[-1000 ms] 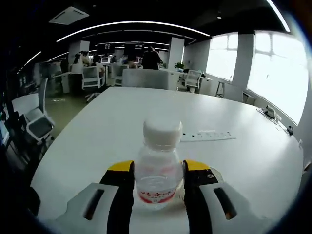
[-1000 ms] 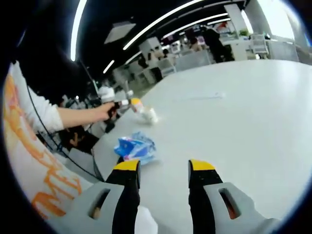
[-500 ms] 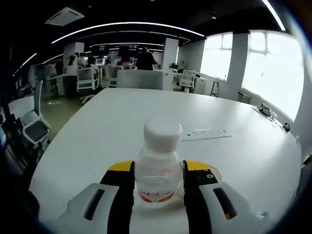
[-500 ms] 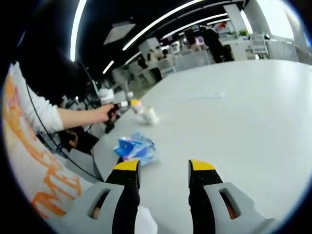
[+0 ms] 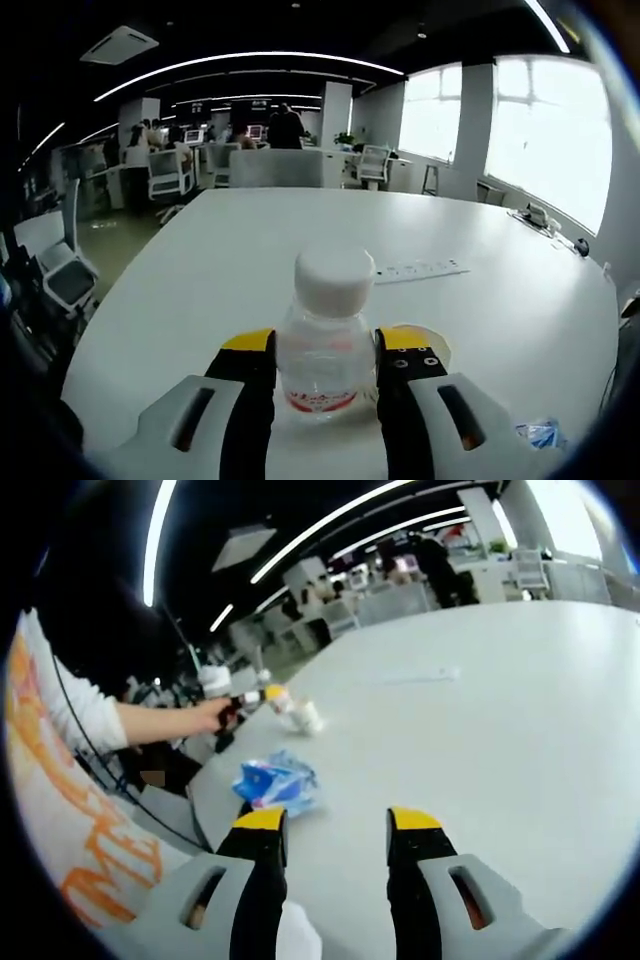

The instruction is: Arrange the tabletop items into an orderly group along one side of the table until the central work area is clear of visible clutter.

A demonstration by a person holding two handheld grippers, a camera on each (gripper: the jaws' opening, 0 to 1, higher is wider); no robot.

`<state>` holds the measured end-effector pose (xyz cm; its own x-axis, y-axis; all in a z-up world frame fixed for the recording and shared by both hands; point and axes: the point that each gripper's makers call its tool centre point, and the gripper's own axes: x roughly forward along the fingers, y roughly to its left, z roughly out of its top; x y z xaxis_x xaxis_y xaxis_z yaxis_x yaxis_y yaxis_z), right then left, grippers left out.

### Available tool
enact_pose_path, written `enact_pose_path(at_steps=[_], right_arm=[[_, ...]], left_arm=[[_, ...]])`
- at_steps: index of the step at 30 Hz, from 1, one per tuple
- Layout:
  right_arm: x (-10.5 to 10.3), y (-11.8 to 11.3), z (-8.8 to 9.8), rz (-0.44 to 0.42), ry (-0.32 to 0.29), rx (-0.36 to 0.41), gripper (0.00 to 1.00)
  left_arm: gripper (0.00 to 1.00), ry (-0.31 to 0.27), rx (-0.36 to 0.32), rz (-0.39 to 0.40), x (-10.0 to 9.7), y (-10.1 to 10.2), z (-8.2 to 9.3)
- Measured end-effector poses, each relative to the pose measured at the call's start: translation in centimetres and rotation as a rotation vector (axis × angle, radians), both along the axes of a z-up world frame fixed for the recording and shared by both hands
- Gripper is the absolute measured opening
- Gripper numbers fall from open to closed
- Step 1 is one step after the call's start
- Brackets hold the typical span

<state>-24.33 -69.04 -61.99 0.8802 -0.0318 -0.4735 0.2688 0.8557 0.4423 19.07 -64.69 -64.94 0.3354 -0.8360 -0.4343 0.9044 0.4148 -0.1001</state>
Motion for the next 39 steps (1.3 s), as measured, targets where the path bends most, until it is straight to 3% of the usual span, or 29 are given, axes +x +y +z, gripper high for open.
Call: enact_pose_path(at_steps=[13, 20, 39], right_arm=[[-0.2, 0.3, 0.1, -0.004, -0.007, -0.002, 0.38], [0.2, 0.6, 0.1, 0.005, -0.015, -0.002, 0.38], [0.1, 1.6, 0.2, 0.037, -0.043, -0.006, 0.38]], left_arm=[[0.39, 0.018, -0.02, 0.029, -0.2, 0.2, 0.5], [0.65, 0.045, -0.088, 0.065, 0.1, 0.8, 1.9], [0.68, 0.054, -0.092, 0.057, -2.4, 4.6, 2.9]])
